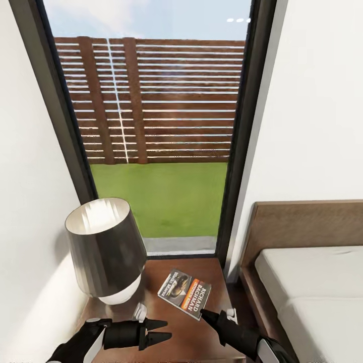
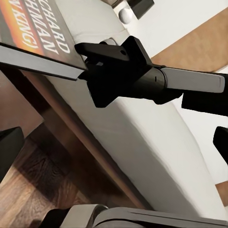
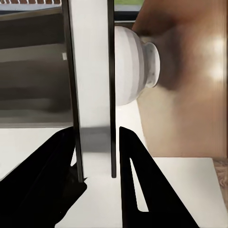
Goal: In the bedroom, move the book from the bed onto either nightstand, and place the two sandals side by side next to the bed.
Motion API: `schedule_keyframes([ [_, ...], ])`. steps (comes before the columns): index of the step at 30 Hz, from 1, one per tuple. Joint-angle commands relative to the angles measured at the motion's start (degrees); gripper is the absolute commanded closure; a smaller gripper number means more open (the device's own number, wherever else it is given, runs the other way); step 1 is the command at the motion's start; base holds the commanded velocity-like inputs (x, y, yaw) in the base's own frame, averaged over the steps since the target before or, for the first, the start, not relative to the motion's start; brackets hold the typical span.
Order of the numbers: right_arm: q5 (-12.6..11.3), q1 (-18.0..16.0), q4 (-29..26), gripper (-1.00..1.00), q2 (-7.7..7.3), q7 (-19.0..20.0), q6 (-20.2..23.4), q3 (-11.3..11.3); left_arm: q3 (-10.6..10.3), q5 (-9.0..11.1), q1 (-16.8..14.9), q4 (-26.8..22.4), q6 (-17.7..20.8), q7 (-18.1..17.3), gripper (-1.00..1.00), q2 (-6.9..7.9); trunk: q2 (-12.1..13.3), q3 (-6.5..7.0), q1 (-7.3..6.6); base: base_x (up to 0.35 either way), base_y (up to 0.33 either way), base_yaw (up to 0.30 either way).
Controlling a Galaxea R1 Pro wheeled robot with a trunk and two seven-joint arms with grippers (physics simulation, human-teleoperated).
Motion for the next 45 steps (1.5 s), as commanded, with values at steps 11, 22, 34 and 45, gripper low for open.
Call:
schedule_keyframes([
  [11,-0.19,-0.05,-0.03,1.00,0.04,-0.01,0.40,-0.21,-0.43,0.54,-0.04,-0.01,0.53,-0.04,-1.00,0.08,-4.45,-2.03,2.42,0.000,0.000,0.000],
  [22,-0.19,-0.02,-0.16,1.00,-0.02,-2.83,0.41,-0.21,-0.42,0.54,-0.04,-0.01,0.53,0.00,-1.00,0.08,-8.86,-4.01,4.83,0.000,0.000,0.000],
  [34,-0.29,-0.04,-0.21,1.00,-0.05,-7.20,0.83,-0.36,-0.34,0.69,-0.04,-0.01,0.60,0.03,-1.00,0.10,-9.67,-4.37,5.27,0.000,0.000,0.000],
  [45,-0.29,-0.02,-0.16,1.00,-0.11,-7.22,0.85,-0.39,-0.26,0.71,-0.04,-0.01,0.56,0.05,-1.00,0.17,-9.67,-4.37,5.27,0.005,0.000,0.000],
])
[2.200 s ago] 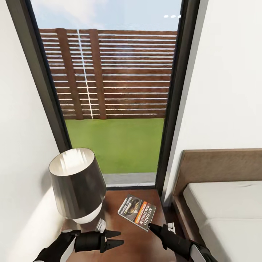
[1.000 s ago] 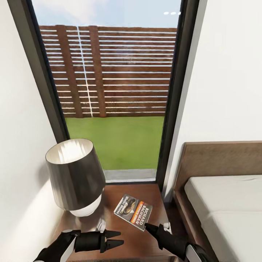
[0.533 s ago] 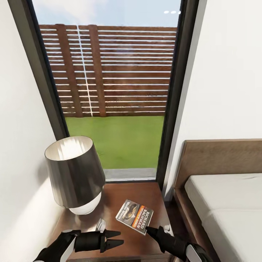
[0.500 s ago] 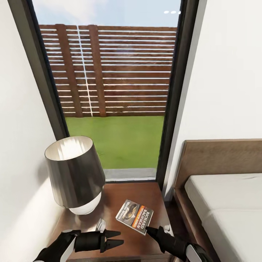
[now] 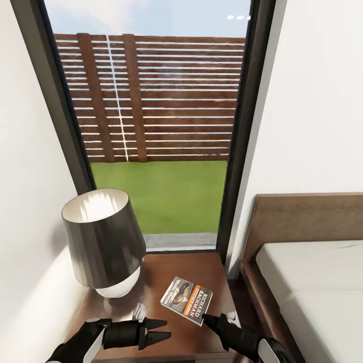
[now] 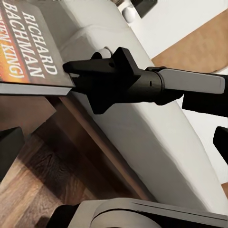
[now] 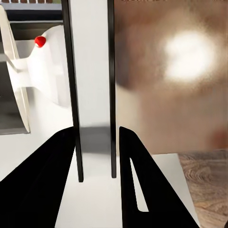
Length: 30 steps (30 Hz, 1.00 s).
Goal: In the bedroom, move the book from the bed onto either nightstand, and place the two sandals side by side next to the bed.
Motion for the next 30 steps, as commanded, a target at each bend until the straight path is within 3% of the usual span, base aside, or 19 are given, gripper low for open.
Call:
schedule_keyframes([
  [1,-0.11,-0.04,-0.03,1.00,0.03,-0.01,0.36,-0.28,-0.43,0.53,-0.04,-0.02,0.59,-0.04,-1.00,0.08,-0.02,-0.05,0.00,0.155,0.000,0.000],
  [24,-0.11,-0.05,-0.01,1.00,0.02,-0.01,0.35,-0.28,-0.43,0.53,-0.04,-0.02,0.56,-0.12,-1.00,0.08,-0.02,-0.05,0.00,0.078,0.000,0.000],
  [30,-0.11,-0.03,-0.01,1.00,0.04,-0.01,0.36,-0.28,-0.43,0.53,-0.04,-0.02,0.57,-0.13,-1.00,0.08,-2.43,-1.13,1.32,0.000,0.000,0.000],
])
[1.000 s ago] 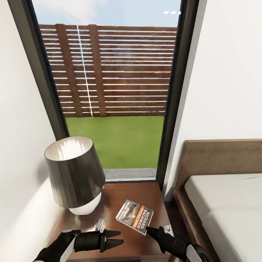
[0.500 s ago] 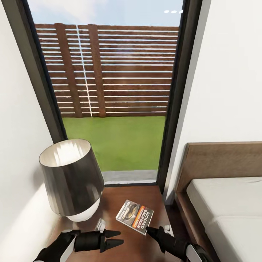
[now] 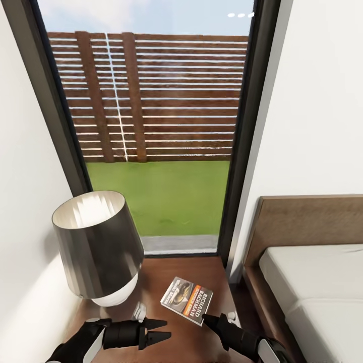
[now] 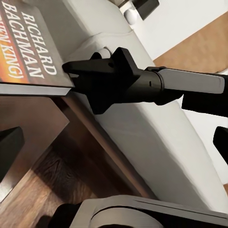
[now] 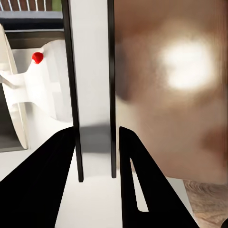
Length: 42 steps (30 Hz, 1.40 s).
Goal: In the bedroom, move the book from the bed onto either nightstand, and place the two sandals side by side next to the bed.
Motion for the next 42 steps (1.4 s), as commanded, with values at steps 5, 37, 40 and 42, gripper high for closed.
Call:
schedule_keyframes([
  [5,-0.17,-0.02,-0.02,1.00,0.07,-0.01,0.36,-0.27,-0.46,0.54,-0.04,-0.02,0.60,-0.04,-1.00,0.08,-2.04,-0.96,1.10,0.000,0.000,0.000],
  [37,-0.17,-0.05,-0.02,1.00,0.11,-0.01,0.32,-0.26,-0.52,0.45,-0.04,-0.02,0.60,-0.04,-1.00,0.06,-14.88,-6.70,8.12,0.000,0.000,0.000],
  [40,-0.17,-0.04,-0.02,1.00,0.11,-0.01,0.32,-0.27,-0.52,0.49,-0.04,-0.02,0.60,-0.04,-1.00,0.08,-16.08,-7.24,8.78,0.000,0.000,0.000],
  [42,-0.17,-0.04,-0.02,1.00,0.11,-0.01,0.32,-0.26,-0.45,0.52,-0.04,-0.02,0.60,-0.04,-1.00,0.08,-16.08,-7.24,8.78,0.000,0.000,0.000],
])
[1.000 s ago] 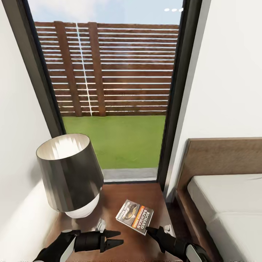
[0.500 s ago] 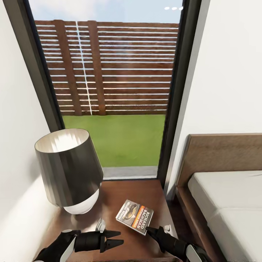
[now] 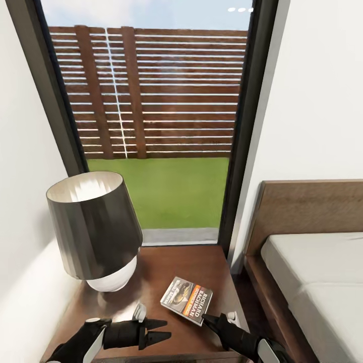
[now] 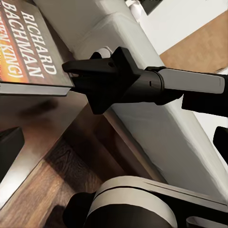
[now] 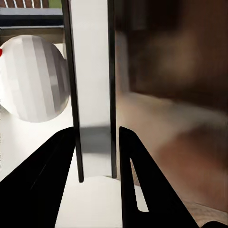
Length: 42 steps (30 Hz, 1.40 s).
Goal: In the bedroom, move the book from the bed onto either nightstand, and place the two sandals side by side next to the bed.
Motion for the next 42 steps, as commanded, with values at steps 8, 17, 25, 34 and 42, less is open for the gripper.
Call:
schedule_keyframes([
  [8,-0.05,-0.03,-0.02,1.00,0.04,-0.01,0.33,-0.25,-0.41,0.55,-0.03,-0.02,0.60,-0.04,-1.00,0.08,-0.02,-0.05,-0.01,0.000,0.000,0.000],
  [17,-0.05,-0.01,-0.02,1.00,0.03,-0.01,0.33,-0.27,-0.44,0.47,-0.03,-0.02,0.60,-0.04,-1.00,0.08,-1.63,-0.77,0.87,0.000,0.000,0.000],
  [25,-0.05,-0.02,-0.02,1.00,0.04,-0.01,0.33,-0.26,-0.42,0.50,-0.03,-0.02,0.60,-0.04,-1.00,0.08,-3.63,-1.67,1.97,0.000,0.000,0.000],
  [34,-0.05,-0.03,-0.02,1.00,0.04,-0.01,0.33,-0.25,-0.43,0.46,-0.03,-0.02,0.60,-0.04,-1.00,0.08,-4.84,-2.21,2.62,0.000,0.000,0.000],
  [42,-0.05,-0.02,-0.02,1.00,0.04,-0.01,0.33,-0.27,-0.41,0.53,-0.03,-0.02,0.60,-0.09,-1.00,0.08,-5.24,-2.39,2.84,0.000,0.000,0.000],
])
